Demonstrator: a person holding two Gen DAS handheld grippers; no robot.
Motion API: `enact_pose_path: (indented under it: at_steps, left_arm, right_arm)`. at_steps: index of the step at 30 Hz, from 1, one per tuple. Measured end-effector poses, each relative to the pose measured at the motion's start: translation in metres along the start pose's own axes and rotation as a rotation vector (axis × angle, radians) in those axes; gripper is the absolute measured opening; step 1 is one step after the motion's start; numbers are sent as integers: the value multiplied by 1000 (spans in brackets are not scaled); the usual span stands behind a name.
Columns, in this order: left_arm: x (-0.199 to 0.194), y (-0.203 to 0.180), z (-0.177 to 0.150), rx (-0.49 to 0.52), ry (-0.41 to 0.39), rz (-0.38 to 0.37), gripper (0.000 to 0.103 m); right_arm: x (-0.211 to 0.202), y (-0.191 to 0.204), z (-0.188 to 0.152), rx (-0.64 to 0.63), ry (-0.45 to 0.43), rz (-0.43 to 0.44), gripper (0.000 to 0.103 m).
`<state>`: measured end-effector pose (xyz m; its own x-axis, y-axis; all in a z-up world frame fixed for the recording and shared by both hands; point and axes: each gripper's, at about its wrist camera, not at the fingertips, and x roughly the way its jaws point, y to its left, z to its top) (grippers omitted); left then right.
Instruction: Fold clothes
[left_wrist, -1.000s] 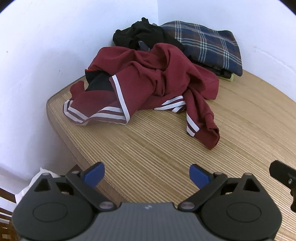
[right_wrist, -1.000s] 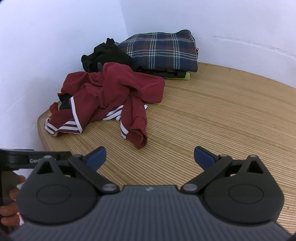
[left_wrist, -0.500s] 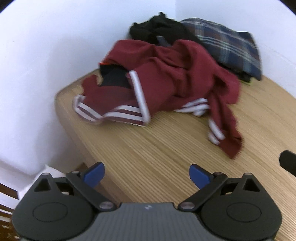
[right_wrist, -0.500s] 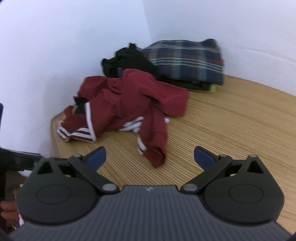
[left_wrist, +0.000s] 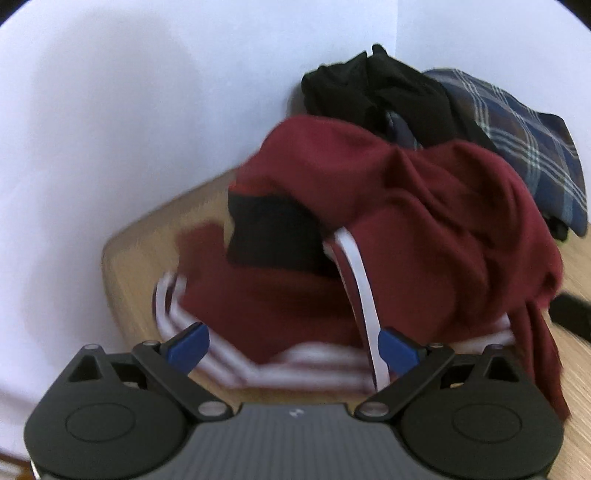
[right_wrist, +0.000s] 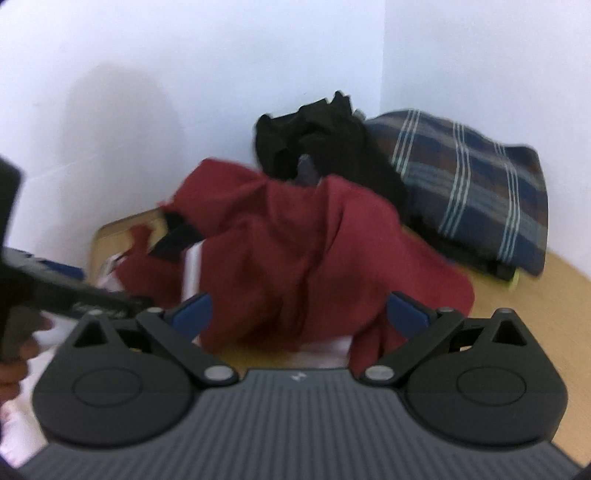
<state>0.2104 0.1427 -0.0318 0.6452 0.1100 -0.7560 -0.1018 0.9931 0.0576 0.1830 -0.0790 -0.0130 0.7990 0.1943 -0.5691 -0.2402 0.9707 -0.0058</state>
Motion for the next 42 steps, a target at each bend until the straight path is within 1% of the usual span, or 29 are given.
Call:
enact_pose_path:
  at_steps: [2, 4, 6, 8, 11, 13, 15, 16, 18, 20, 22, 23, 25, 28, 31, 33, 34, 35, 36, 37, 38, 40, 41, 42]
  left_arm:
    - [13, -1, 16, 20, -24, 17, 100]
    - [30, -4, 34, 43, -28, 23, 100]
    - [47, -11, 51, 46, -28, 13, 100]
    - [60, -16, 65, 38, -26, -7, 100]
    - [78, -18, 76, 21, -9, -23, 100]
    - [89, -18, 77, 8, 8, -38, 100]
    - [98, -15, 76, -6, 21, -55, 100]
    - [99, -13, 74, -20, 19, -64, 100]
    - [100, -7, 71, -54, 7, -94, 100]
    - [101, -1, 69, -81, 0, -116, 100]
    - [102, 1, 68, -90, -7, -117, 100]
    - [101, 1, 67, -89, -16, -114, 100]
    - [98, 0, 66, -81, -38, -104, 100]
    - [91, -1, 68, -47, -82, -76, 100]
    - [77, -3, 70, -6, -123, -88, 100]
    - [63, -4, 68, 24, -142, -114, 100]
    - [58, -5, 65, 43, -144, -125, 100]
    - [54, -6, 61, 65, -138, -140, 101]
    - [52, -8, 56, 86, -126, -158, 101]
    - [51, -10, 50, 108, -107, -177, 101]
    - [52, -11, 43, 129, -87, -192, 101]
    - [57, -16, 27, 167, -41, -206, 100]
    - [59, -20, 20, 175, -13, -198, 100]
    - [61, -22, 16, 172, 9, -190, 99]
  right_arm:
    - [24, -11, 15, 83, 21, -14, 103]
    - [44, -19, 27, 141, 35, -25, 103]
    - [61, -22, 35, 161, 40, -45, 103]
    - [78, -24, 40, 189, 44, -45, 103]
    - [102, -27, 45, 213, 68, -73, 103]
    - [120, -28, 45, 186, 80, -102, 103]
    - [137, -31, 44, 168, 104, -103, 103]
    - [145, -34, 43, 175, 126, -97, 100]
    - [158, -42, 40, 227, 163, -67, 78]
    - [162, -53, 35, 324, 181, -19, 50]
    - [157, -66, 34, 411, 166, 38, 30]
    - [150, -70, 36, 437, 150, 64, 24]
    - [129, -80, 39, 491, 82, 155, 21]
    - [86, -87, 40, 572, -26, 333, 19]
    - [38, -92, 32, 630, -114, 495, 17]
    - [1, -93, 21, 627, -165, 566, 13]
    - [-17, -94, 14, 595, -177, 573, 11]
    - [-35, -95, 8, 557, -182, 572, 11]
    - [-48, -97, 1, 513, -168, 538, 11]
    - [-54, -96, -7, 457, -116, 474, 11]
    - [-59, -93, -17, 396, -53, 403, 12]
    - [-51, -84, -37, 281, 135, 271, 16]
    - [-44, -77, -44, 241, 206, 218, 21]
    - [-39, -70, -49, 203, 266, 168, 23]
